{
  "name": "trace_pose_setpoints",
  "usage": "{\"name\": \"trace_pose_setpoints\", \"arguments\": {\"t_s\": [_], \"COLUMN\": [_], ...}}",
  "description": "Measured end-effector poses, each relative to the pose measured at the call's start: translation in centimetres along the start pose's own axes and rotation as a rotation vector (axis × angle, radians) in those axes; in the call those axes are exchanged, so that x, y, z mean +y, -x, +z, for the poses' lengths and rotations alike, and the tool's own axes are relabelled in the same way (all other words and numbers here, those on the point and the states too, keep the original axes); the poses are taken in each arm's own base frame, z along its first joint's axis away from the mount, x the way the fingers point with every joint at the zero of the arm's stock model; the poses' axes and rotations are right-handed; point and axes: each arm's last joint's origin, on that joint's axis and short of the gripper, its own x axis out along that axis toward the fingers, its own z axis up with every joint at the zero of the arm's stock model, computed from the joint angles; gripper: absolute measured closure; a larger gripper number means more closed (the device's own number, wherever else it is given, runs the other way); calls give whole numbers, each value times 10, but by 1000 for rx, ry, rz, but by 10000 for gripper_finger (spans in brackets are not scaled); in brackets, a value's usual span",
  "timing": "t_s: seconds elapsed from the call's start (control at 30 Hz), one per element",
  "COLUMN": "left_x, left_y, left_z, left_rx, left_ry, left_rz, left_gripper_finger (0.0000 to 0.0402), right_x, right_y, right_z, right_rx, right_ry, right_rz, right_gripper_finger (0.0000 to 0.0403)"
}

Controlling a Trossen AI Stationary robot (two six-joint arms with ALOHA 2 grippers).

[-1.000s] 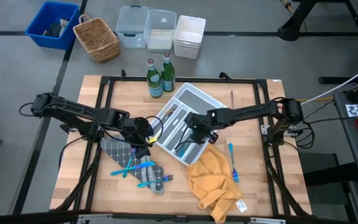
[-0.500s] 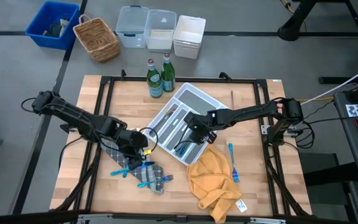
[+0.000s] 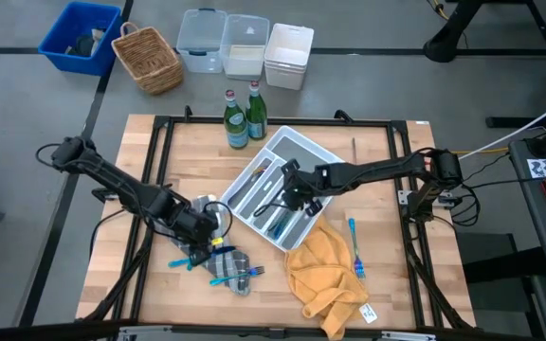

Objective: Sort silverware
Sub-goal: Put the blue knife into the cutlery tray

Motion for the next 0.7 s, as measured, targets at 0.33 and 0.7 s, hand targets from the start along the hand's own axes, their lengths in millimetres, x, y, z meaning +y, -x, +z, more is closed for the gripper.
{"name": "trace_pose_setpoints", "arguments": {"t_s": [0.33,0.7], "left_x": [14,14], "left_y": [-37,-57], "left_z": [-15,-21], "left_rx": [108,148], "left_ry": [-75,-177], "left_rz": [109,137], "left_gripper_finger": [341,261], "right_x": [-26,-48], "right_y": [23,47], "right_z": [21,37], "right_rx": [-120,-246], "right_ry": [-240,-424], "right_rz": [-39,-47], "right_gripper_finger": [347,347]}}
